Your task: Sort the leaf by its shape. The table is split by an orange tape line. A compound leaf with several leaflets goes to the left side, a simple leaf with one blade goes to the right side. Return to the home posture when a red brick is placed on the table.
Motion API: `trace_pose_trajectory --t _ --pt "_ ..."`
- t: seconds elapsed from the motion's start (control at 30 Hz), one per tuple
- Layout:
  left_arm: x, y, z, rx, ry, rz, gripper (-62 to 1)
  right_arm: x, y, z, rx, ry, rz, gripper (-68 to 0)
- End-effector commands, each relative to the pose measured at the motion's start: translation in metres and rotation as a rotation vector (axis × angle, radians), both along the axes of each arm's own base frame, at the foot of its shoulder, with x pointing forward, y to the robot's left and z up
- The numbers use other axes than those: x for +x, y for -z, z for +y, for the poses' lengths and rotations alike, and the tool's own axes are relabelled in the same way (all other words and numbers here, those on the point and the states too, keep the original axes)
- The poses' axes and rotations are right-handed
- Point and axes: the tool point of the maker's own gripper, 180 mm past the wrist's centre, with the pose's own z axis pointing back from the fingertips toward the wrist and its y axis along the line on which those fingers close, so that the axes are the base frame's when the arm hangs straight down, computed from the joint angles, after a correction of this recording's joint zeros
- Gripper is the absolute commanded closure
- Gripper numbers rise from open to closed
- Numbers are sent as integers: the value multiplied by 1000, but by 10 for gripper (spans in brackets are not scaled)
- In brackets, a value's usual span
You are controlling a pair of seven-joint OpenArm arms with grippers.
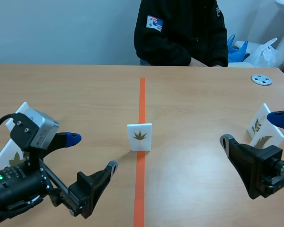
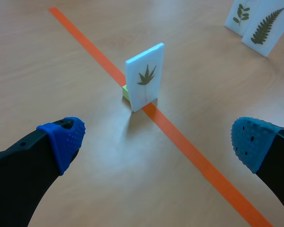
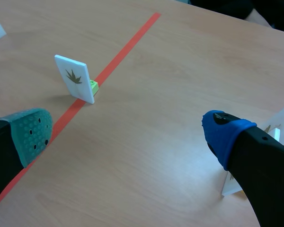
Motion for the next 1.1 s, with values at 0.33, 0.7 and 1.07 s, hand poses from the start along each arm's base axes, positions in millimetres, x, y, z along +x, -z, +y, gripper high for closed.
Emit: trace_pose_trajectory --t 0.33,0.7,1.07 --pt "50 15 -31 -11 -58 -83 -623 6 -11 -4 -4 1 -40 -679" --pt "86 45 -50 17 -85 -85 -623 6 -12 -4 -1 1 -46 -679" --pt "94 42 -95 -16 -47 -98 -623 6 -12 -4 -1 1 -46 -679"
